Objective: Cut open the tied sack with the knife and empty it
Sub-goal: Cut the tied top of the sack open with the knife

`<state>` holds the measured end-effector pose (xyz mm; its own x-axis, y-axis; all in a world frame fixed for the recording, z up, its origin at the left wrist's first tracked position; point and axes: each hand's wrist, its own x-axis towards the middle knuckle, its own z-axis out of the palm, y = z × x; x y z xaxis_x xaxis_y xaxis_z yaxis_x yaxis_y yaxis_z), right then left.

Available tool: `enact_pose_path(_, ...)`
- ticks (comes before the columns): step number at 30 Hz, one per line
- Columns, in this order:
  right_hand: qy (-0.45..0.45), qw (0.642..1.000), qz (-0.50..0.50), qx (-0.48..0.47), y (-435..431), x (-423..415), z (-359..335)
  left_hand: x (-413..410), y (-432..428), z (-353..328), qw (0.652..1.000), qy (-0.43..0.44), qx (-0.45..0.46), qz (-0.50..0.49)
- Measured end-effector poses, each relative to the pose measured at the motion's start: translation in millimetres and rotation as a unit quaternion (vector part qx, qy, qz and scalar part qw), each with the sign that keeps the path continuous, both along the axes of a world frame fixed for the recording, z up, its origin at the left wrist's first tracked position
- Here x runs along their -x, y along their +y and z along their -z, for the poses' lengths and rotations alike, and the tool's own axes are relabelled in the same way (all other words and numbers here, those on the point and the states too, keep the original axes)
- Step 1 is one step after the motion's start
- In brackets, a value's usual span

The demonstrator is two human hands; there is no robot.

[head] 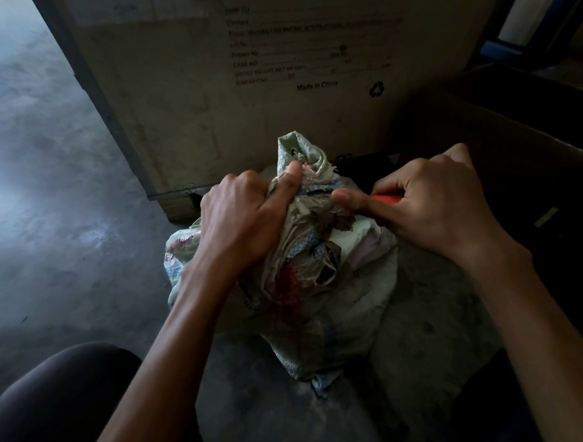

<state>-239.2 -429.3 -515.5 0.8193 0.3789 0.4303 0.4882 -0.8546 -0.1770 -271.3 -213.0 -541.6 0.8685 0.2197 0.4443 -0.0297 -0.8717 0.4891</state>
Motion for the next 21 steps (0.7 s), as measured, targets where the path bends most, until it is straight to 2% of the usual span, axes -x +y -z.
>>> enact_pose_path(6,-0.046,0.998,0.051,-0.013,3,-4,8,-3,-2,-1,1.000,0.017,0.010,-0.013)
enact_pose_path(14,-0.012,0.997,0.071,-0.038,-2,-13,18,-6,0,-2,0.996,0.050,0.074,-0.006)
enact_pose_path(18,0.065,0.992,0.057,-0.097,-14,-22,16,-8,8,-3,0.986,0.063,0.154,-0.029)
enact_pose_path(21,0.152,0.958,0.020,-0.241,-11,-23,17,-10,17,1,0.940,0.110,0.323,0.011)
